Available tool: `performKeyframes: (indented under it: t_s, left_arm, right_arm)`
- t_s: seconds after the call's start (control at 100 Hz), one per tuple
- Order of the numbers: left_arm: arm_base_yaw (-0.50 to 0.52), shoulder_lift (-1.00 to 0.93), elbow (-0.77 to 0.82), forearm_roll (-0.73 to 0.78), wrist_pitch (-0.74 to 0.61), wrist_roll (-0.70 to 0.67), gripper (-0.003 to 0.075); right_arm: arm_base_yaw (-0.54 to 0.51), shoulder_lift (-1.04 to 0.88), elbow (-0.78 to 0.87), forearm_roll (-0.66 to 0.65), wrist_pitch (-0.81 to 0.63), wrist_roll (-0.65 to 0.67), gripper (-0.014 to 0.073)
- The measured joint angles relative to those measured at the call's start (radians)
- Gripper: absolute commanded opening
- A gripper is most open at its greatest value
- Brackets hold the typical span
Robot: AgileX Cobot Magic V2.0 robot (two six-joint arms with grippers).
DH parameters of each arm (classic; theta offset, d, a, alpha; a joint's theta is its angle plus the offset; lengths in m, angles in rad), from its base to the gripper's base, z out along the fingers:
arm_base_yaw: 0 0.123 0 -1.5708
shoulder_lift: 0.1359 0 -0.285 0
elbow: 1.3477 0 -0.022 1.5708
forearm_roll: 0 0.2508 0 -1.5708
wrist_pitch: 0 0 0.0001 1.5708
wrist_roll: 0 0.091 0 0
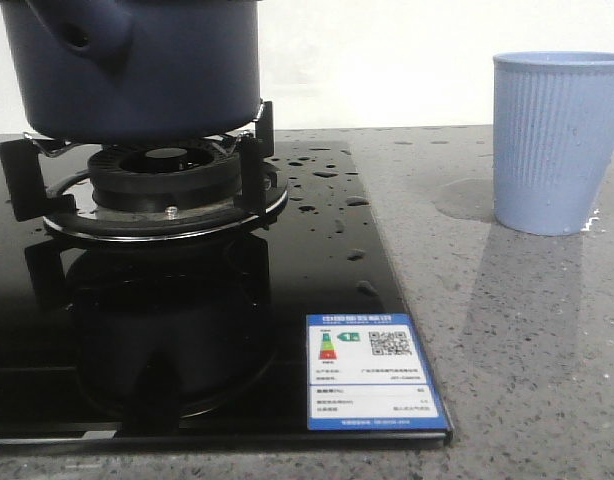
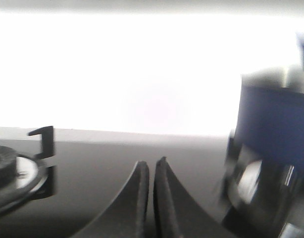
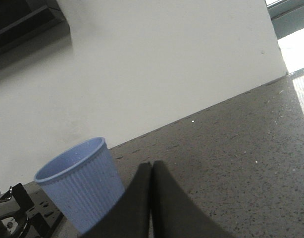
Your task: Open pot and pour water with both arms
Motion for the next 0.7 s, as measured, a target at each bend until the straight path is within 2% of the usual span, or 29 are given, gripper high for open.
performKeyframes:
  t_s: [0.08,0.23,0.34,0.46,0.7]
  left_arm:
    - [0.000,0.000,0.000,-0.154,-0.074,-0.023,-0.0020]
    - [0.000,0.000,-0.009,-0.238,-0.103,-0.037,-0.0020]
    - [0.000,0.000,-0.073,-0.241,0.013,-0.037,-0.0020]
    - [0.000,0.036,-0.213,-0.182,0.158,-0.039,-0.0019]
    - [-0.004,0.316,-0.486,-0.147,0.502,-0.035,-0.0018]
  right_arm:
    - [0.000,0.000,0.000,0.004,0.008,0.000,-0.0069]
    - [0.000,0.000,-0.070,-0.007,0.112,0.000,-0.0069]
    - [0.000,0.007,-0.165,-0.059,0.239,0.000,-0.0069]
    - [0.000,0.086,-0.284,-0.130,0.385,0.000,-0.0069]
    - [0.000,0.345,-0.515,-0.160,0.670,0.000,-0.0069]
